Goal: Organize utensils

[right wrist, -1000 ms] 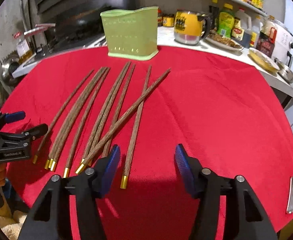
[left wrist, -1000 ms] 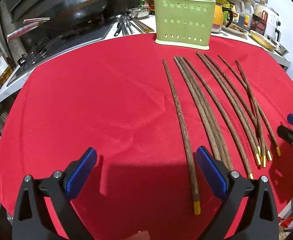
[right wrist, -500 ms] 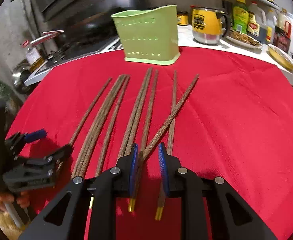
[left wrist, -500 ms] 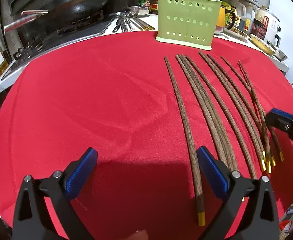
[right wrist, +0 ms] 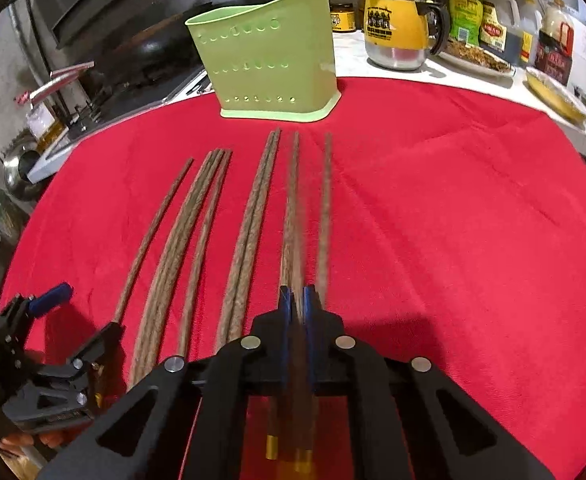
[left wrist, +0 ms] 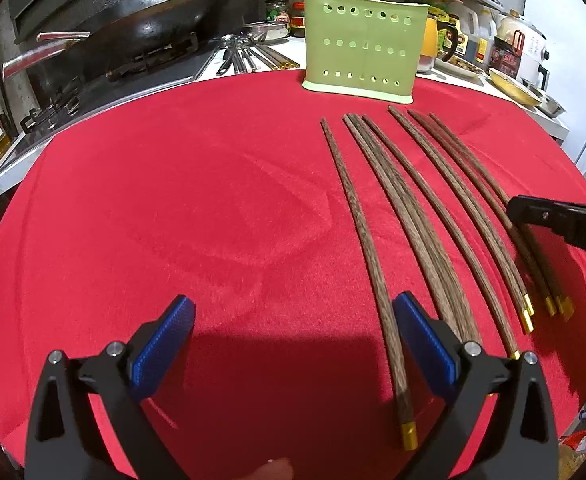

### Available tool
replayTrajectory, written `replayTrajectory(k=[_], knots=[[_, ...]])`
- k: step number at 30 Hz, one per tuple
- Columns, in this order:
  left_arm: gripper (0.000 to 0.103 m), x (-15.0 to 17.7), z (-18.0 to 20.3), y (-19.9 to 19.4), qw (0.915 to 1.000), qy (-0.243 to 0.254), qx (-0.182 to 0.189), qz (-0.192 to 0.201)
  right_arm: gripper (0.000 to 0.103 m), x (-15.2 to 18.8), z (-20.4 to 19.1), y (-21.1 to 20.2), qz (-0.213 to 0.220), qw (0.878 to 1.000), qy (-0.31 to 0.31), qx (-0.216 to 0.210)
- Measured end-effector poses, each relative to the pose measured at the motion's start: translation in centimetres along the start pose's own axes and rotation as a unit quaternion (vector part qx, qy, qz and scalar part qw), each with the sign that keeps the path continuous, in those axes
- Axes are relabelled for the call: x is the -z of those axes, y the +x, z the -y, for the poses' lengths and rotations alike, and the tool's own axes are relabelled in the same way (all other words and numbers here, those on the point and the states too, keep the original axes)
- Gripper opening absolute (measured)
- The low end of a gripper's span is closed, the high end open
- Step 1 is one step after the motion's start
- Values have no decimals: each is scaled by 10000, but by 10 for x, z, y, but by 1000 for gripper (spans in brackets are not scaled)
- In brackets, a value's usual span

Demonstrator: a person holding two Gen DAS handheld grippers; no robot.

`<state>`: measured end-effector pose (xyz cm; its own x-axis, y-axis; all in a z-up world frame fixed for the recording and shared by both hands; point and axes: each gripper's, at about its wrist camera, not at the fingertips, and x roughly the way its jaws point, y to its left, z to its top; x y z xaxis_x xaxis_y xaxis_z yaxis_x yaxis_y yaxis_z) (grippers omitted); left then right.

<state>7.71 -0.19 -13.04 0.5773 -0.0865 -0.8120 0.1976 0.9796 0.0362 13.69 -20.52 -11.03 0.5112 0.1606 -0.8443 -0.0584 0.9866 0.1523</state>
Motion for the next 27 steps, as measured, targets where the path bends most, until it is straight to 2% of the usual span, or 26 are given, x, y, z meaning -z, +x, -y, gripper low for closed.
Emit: replayTrajectory(k=[4,8,14,15,16,18,22,24,25,27], knots=[[98,0,0,0,10000,20,10,4,7,1,8,-10,100,9995,-122,288],[98,1,0,0,10000,18,13,-7,7,3,29,-16,200,9978,11,639],[98,3,0,-1,9999,-77,-32,68,10,10,45,-8,149,9976,136,661],[98,4,1,-2,9999,-84,-50,68,16,12,46,-8,133,9978,155,628],[98,4,1,-2,9999,-80,-54,61,27,14,46,-9,142,9978,153,632],[98,6,0,-4,9999,-133,-89,-25,39,17,45,-13,216,9975,84,667],[96,14,5,-11,9998,-142,-51,-150,42,31,45,-26,378,9980,-50,510],[85,22,13,-19,9999,70,59,-50,40,41,47,-34,485,9977,-107,465],[81,24,17,-22,9999,132,101,-20,36,44,48,-37,529,9976,-114,431],[66,28,22,-25,9995,248,183,28,27,55,52,-43,595,9976,-108,333]])
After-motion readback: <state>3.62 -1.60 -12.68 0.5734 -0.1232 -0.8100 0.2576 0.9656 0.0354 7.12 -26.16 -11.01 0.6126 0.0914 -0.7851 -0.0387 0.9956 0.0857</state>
